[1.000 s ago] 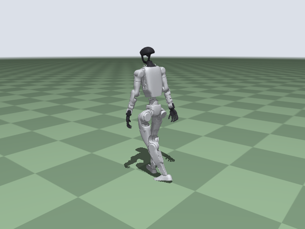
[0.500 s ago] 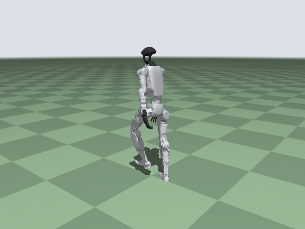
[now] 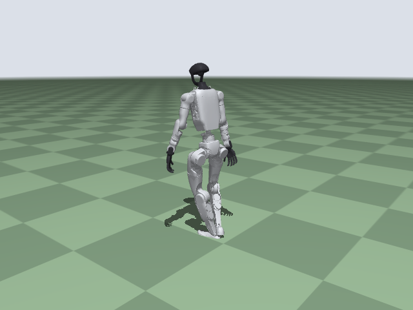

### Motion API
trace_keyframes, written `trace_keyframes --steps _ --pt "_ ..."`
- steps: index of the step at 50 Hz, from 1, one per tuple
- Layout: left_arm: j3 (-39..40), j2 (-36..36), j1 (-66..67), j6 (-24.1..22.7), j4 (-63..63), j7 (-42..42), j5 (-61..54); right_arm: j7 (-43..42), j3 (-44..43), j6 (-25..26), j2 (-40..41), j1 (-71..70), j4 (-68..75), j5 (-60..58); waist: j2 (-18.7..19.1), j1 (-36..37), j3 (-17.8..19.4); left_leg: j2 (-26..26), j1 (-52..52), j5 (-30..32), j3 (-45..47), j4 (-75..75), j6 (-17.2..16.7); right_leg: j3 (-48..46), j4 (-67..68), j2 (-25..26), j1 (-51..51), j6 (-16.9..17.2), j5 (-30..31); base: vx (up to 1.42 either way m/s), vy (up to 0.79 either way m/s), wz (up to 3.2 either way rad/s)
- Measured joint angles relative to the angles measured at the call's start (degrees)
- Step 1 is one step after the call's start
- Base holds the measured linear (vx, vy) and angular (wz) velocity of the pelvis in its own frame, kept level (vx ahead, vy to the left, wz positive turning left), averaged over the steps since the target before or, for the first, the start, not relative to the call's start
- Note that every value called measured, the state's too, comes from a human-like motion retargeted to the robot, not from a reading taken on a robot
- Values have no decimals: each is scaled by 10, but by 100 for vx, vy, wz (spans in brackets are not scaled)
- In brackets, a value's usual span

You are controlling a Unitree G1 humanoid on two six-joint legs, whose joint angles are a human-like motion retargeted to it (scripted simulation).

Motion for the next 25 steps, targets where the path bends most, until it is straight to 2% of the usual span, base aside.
trace_keyframes --steps 3,5,7,8,9,10,13,15,17,18,20,22,25 --pt "7 -4 1 -17 -20 -2 -22 26 -10 1 -1 17 23 9 -25 4 10 -15 33 -2 12 6 0 27 -135 25 32 -15 2 46 -20 3" --pt "18 -10 12 -26 -29 -1 -41 29 -15 7 1 25 39 14 -35 12 16 -16 58 5 29 12 0 62 -184 52 67 -65 7 45 -18 -28" --pt "37 -18 32 -27 -32 0 -43 30 -21 14 9 31 49 16 -37 25 11 -3 70 30 53 33 0 3 -212 40 112 -76 -2 54 -23 -25" --pt "47 -25 44 -26 -32 5 -40 30 -30 19 11 32 52 15 -48 22 13 -6 76 54 60 48 0 46 -227 50 117 -68 16 51 -19 21" --pt "54 -32 58 -24 -27 11 -35 28 -40 22 14 34 52 16 -55 26 12 -3 74 87 70 74 0 50 -244 45 131 -59 33 48 -11 29" --pt "61 -39 72 -23 -20 17 -29 23 -50 26 17 37 52 18 -60 33 10 3 70 124 82 105 0 34 -262 31 150 -50 50 46 2 12" --pt "79 -43 101 -22 29 -6 16 -31 -73 7 32 45 39 73 -69 44 -1 9 19 250 115 200 0 -14 -329 2 190 -36 155 34 21 21" --pt "85 -33 114 -4 66 -35 53 -68 -68 -15 41 44 21 115 -78 52 -1 20 4 266 149 215 0 -19 -351 -5 208 -35 207 34 7 6" --pt "80 -23 131 27 103 -50 74 -89 -55 -27 44 37 1 121 -75 58 -4 13 -2 294 158 157 -4 -34 -360 -3 219 -45 238 33 14 18" --pt "78 -20 138 43 120 -51 82 -92 -50 -29 43 31 -10 113 -68 58 -9 0 -11 323 147 106 -17 -49 -358 -3 218 -50 247 24 21 16" --pt "85 -17 150 72 155 -43 89 -72 -36 -26 37 16 -35 73 -40 67 -15 3 -19 374 99 13 -90 -46 -335 22 213 -64 248 27 10 -40" --pt "103 -20 165 83 177 -41 90 -29 -21 -16 29 -2 -62 33 -4 75 -16 24 -19 399 50 -49 -154 -16 -290 56 208 -66 225 42 4 -79" --pt "132 -33 192 87 184 -61 82 21 2 0 18 -27 -103 2 37 61 -17 45 -14 391 2 -83 -185 2 -224 84 205 -64 200 52 13 -28"
